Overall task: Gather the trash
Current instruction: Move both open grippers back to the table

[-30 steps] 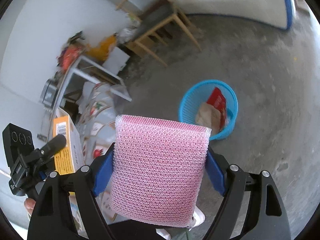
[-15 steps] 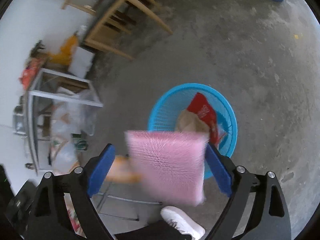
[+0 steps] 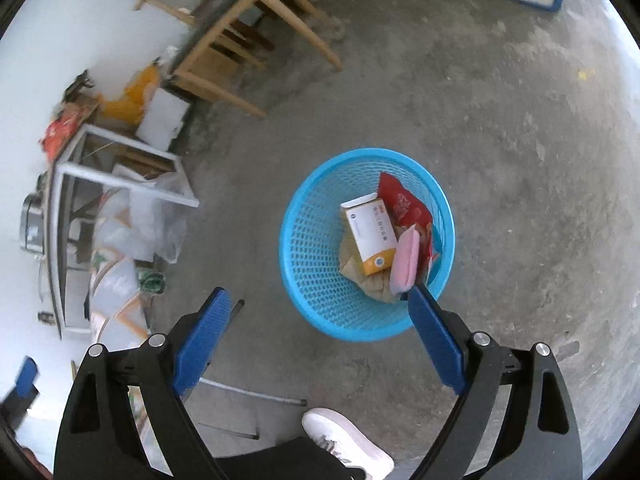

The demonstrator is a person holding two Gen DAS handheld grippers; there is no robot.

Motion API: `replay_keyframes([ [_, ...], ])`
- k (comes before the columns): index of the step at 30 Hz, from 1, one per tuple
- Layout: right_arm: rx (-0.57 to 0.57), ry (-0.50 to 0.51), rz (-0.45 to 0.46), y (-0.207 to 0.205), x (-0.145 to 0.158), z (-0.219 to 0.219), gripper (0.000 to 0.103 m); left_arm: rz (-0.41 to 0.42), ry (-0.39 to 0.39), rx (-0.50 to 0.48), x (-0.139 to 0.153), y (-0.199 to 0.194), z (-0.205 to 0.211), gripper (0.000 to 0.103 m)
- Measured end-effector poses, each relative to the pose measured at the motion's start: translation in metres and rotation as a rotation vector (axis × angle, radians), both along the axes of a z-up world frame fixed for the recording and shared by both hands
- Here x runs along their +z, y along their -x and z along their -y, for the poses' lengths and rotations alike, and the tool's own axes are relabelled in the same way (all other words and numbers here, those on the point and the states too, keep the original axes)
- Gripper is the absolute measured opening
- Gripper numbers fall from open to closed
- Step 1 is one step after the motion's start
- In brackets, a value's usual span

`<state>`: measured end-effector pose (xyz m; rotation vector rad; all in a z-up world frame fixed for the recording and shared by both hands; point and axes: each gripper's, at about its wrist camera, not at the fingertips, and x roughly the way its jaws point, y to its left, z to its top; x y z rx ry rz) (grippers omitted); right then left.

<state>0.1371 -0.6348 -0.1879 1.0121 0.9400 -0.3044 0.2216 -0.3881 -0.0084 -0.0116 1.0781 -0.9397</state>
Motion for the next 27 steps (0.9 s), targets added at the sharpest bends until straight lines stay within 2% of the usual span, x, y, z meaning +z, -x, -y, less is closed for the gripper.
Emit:
replay_keyframes([
  [5, 0.091, 0.099, 0.084, 0.035, 0.058, -0.041, 0.088, 0.111, 0.068, -0.039, 0.034, 0.063, -0.059, 0.091],
  [8, 0.156, 0.16, 0.142, 0.05, 0.096, -0.073, 0.088, 0.138, 0.066, -0.035, 0.037, 0.091, -0.097, 0.092],
  [11, 0.224, 0.195, 0.228, 0.061, 0.132, -0.105, 0.088, 0.161, 0.059, 0.013, 0.033, 0.108, -0.136, 0.092],
  [14, 0.295, 0.209, 0.293, 0.062, 0.157, -0.134, 0.088, 0.214, 0.049, 0.049, 0.032, 0.124, -0.178, 0.092],
  [17, 0.391, 0.192, 0.347, 0.049, 0.181, -0.172, 0.088, 0.259, 0.07, 0.081, 0.034, 0.137, -0.218, 0.092],
  [23, 0.588, 0.144, 0.405, 0.014, 0.204, -0.259, 0.088, 0.355, 0.111, 0.241, 0.032, 0.153, -0.301, 0.092],
  [27, 0.708, 0.13, 0.41, -0.009, 0.209, -0.319, 0.088, 0.361, 0.159, 0.396, 0.022, 0.155, -0.359, 0.092],
])
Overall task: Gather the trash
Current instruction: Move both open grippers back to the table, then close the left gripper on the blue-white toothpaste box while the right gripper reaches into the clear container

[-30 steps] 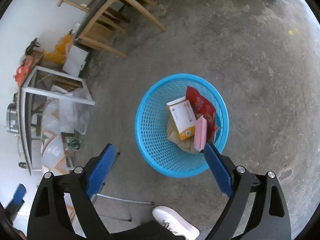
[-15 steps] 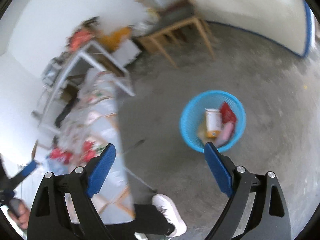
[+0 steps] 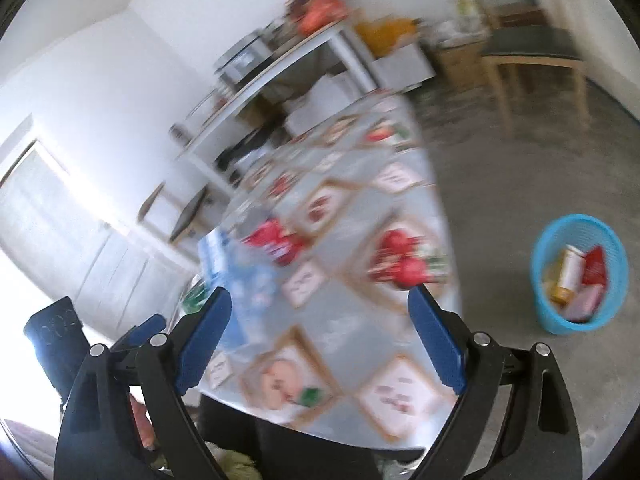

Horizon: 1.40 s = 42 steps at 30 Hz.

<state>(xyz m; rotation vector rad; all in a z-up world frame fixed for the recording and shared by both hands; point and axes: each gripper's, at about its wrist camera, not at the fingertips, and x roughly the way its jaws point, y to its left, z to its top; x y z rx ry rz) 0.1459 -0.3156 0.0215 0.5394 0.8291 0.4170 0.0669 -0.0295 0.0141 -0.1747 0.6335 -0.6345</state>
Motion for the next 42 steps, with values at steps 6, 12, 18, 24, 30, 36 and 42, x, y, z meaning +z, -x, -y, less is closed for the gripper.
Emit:
replay_keyframes([
  [6, 0.118, 0.077, -0.033, -0.025, 0.002, -0.078, 0.088, -0.051, 0.083, 0.177, -0.027, -0.005, -0.069, 0.092],
  [12, 0.141, 0.113, -0.087, -0.052, -0.004, -0.121, 0.088, -0.096, 0.157, 0.225, -0.047, -0.029, -0.094, 0.092],
  [18, 0.135, 0.13, -0.128, -0.076, -0.008, -0.14, 0.088, -0.206, 0.198, 0.284, -0.067, -0.078, -0.1, 0.079],
  [24, 0.134, 0.168, -0.175, -0.09, -0.021, -0.152, 0.088, -0.297, 0.181, 0.295, -0.083, -0.111, -0.091, 0.072],
  [30, 0.163, 0.233, -0.198, -0.095, -0.029, -0.165, 0.087, -0.372, 0.16, 0.306, -0.099, -0.125, -0.081, 0.066],
  [36, 0.167, 0.277, -0.217, -0.094, -0.033, -0.171, 0.067, -0.436, 0.17, 0.313, -0.109, -0.131, -0.077, 0.053],
  [42, 0.162, 0.255, -0.221, -0.085, -0.032, -0.165, 0.046, -0.438, 0.178, 0.302, -0.107, -0.123, -0.072, 0.049],
])
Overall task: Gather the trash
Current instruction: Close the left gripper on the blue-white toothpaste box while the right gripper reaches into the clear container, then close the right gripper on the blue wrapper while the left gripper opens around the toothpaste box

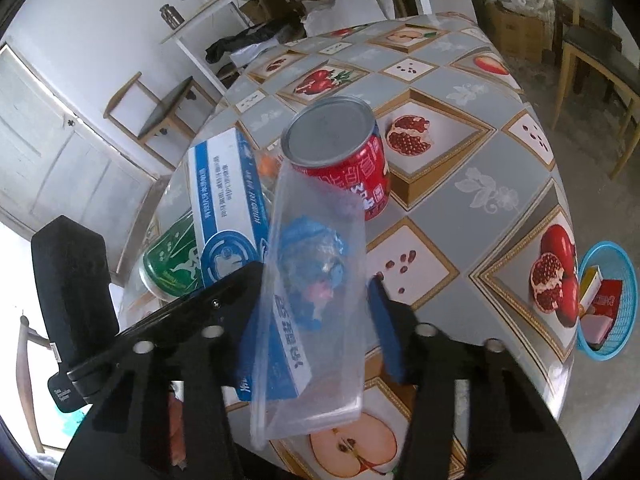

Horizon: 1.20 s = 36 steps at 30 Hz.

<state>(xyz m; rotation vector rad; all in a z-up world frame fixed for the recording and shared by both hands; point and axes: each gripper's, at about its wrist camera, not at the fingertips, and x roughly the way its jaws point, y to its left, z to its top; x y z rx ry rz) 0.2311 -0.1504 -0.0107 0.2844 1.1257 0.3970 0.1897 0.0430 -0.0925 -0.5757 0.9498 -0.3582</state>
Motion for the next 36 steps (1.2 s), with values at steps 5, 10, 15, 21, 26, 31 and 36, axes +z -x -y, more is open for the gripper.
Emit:
replay_keyframes([
  [5, -0.006, -0.047, -0.016, 0.015, -0.003, 0.01, 0.045, -0.012, 0.013, -0.022, 0.0, 0.015, 0.002, 0.049],
  [10, -0.014, -0.145, -0.059, 0.037, -0.009, 0.032, 0.045, -0.006, 0.02, -0.076, 0.006, 0.041, 0.003, 0.049],
  [15, -0.045, -0.234, -0.1, 0.053, -0.022, 0.065, 0.045, 0.002, 0.069, -0.146, 0.003, 0.071, -0.005, 0.046],
  [21, -0.102, -0.207, -0.119, 0.058, -0.04, 0.094, 0.048, 0.017, 0.078, -0.126, -0.009, 0.092, -0.026, 0.036],
  [26, -0.164, -0.073, -0.068, 0.057, -0.035, 0.106, 0.062, -0.004, 0.074, -0.068, -0.015, 0.094, -0.035, 0.036],
  [31, -0.174, -0.007, 0.071, 0.066, -0.005, 0.107, 0.065, 0.008, 0.043, -0.087, -0.01, 0.091, -0.029, 0.057],
  [36, -0.069, -0.033, 0.056, 0.066, 0.004, 0.078, 0.065, -0.015, -0.016, -0.123, -0.01, 0.083, -0.013, 0.066],
])
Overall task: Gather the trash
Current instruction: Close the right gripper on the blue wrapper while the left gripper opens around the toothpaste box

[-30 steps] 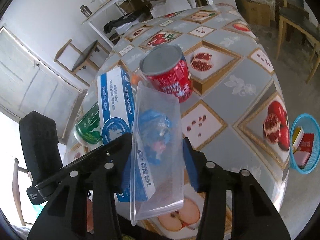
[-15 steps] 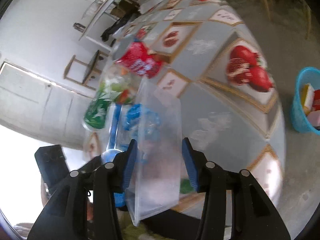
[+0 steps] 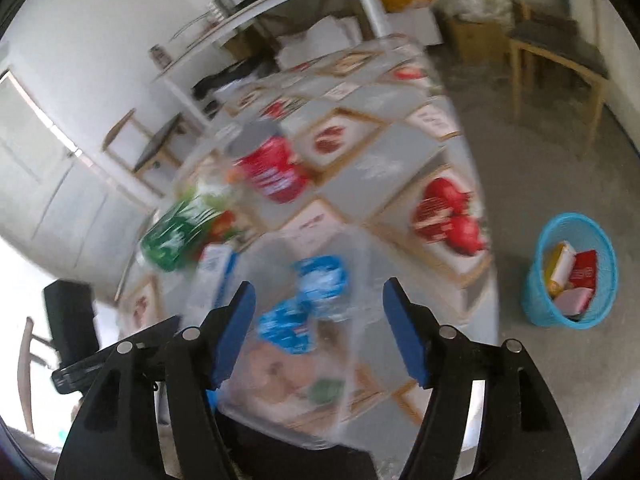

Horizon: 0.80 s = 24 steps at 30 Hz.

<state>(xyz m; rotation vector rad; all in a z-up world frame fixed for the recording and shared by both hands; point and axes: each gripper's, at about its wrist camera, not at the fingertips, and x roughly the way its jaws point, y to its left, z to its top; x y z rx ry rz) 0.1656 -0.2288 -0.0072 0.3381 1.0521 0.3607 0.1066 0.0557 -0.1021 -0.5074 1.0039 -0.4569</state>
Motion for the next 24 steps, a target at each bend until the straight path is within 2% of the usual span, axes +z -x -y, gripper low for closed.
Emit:
replay_keyframes([
  [3, 0.011, 0.034, -0.038, -0.005, -0.009, -0.016, 0.064, -0.005, -0.055, -0.02, -0.002, -0.003, 0.012, 0.067],
  [9, 0.01, 0.157, -0.078, -0.016, -0.026, -0.037, 0.055, -0.005, -0.117, -0.045, -0.007, -0.005, 0.023, 0.068],
  [13, 0.0, 0.219, -0.106, -0.026, -0.035, -0.045, 0.053, -0.01, -0.119, -0.043, -0.008, -0.007, 0.024, 0.068],
  [18, 0.004, 0.251, -0.125, -0.035, -0.047, -0.053, 0.052, -0.007, -0.132, -0.043, -0.009, -0.015, 0.029, 0.068],
  [22, -0.007, 0.253, -0.129, -0.037, -0.05, -0.054, 0.037, -0.013, -0.139, -0.049, -0.01, -0.021, 0.03, 0.068],
  [24, -0.014, 0.259, -0.12, -0.037, -0.049, -0.053, 0.032, -0.017, -0.146, -0.054, -0.009, -0.025, 0.033, 0.068],
])
